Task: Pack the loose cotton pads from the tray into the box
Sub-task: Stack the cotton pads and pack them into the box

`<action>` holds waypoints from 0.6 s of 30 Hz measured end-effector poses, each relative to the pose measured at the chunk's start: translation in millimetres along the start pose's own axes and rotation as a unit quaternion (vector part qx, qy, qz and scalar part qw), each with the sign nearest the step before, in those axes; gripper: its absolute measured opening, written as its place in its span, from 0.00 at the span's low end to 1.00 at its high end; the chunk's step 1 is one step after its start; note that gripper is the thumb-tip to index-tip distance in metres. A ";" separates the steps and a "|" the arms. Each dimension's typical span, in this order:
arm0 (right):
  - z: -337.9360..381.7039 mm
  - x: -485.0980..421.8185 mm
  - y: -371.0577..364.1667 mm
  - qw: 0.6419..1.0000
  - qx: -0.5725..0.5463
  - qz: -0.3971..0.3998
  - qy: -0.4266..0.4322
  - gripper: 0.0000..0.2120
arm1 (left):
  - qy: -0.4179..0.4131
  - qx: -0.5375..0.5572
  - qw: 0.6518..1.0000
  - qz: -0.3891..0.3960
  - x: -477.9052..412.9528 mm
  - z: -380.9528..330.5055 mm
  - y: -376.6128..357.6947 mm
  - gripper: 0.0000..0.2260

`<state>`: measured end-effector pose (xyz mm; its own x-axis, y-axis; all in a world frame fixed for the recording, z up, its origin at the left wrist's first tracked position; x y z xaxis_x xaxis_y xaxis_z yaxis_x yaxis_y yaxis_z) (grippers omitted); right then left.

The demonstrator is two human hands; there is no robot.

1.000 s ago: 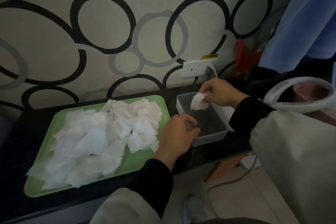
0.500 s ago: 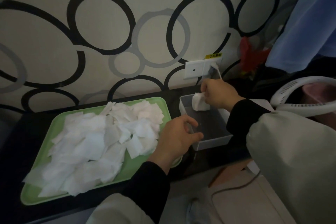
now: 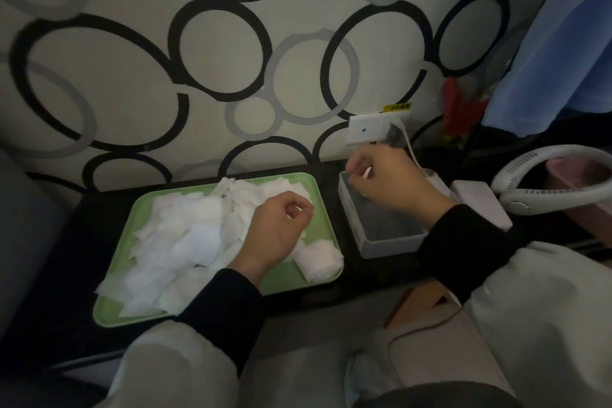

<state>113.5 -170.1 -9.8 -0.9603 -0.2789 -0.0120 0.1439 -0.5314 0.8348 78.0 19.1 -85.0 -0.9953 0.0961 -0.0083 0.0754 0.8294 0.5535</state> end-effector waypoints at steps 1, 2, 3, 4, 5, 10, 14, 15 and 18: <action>15.8 5.8 -11.5 1.000 0.005 0.021 0.014 0.07 | 0.001 0.002 1.000 -0.008 3.9 3.8 9.8 0.02; 29.9 10.8 -28.1 0.998 0.019 0.056 0.028 0.07 | 0.002 0.004 1.000 -0.015 9.5 7.1 20.1 0.02; 39.2 14.2 -48.5 0.993 0.040 0.101 0.035 0.08 | 0.004 0.004 1.000 -0.021 15.4 10.0 29.3 0.02; 44.1 18.1 -69.8 0.986 0.071 0.147 0.031 0.09 | 0.007 0.001 1.000 -0.026 21.9 13.3 37.3 0.02; 44.2 21.4 -87.2 0.978 0.105 0.176 0.021 0.11 | 0.008 -0.002 1.000 -0.026 27.6 16.1 42.7 0.02; 33.4 33.9 -127.5 0.953 0.213 0.214 -0.006 0.26 | -0.009 -0.025 1.000 0.014 53.2 23.7 50.1 0.03; 26.9 33.9 -137.0 0.949 0.213 0.230 -0.023 0.30 | -0.005 -0.041 0.998 0.047 64.5 29.9 51.5 0.02; 26.2 33.2 -137.8 0.946 0.224 0.232 -0.027 0.30 | -0.002 -0.040 0.998 0.051 66.4 31.9 53.3 0.02; 27.4 30.7 -139.8 0.929 0.279 0.240 -0.032 0.30 | 0.003 -0.037 0.998 0.050 71.0 37.6 65.7 0.02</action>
<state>57.3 -82.5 -111.8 -0.8323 -0.3188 0.4535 0.4303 0.1444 0.8911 14.6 101.2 -80.6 -0.9836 0.1720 0.0551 0.1694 0.7731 0.6112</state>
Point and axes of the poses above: each hand's wrist, its own x-axis away from the middle knuckle, its own y-axis out of the back of the hand, z = x × y, the point moved 9 cm from there along -x, towards the middle knuckle, and after that the axes turned 10 degrees about z, right-handed, at the moved point
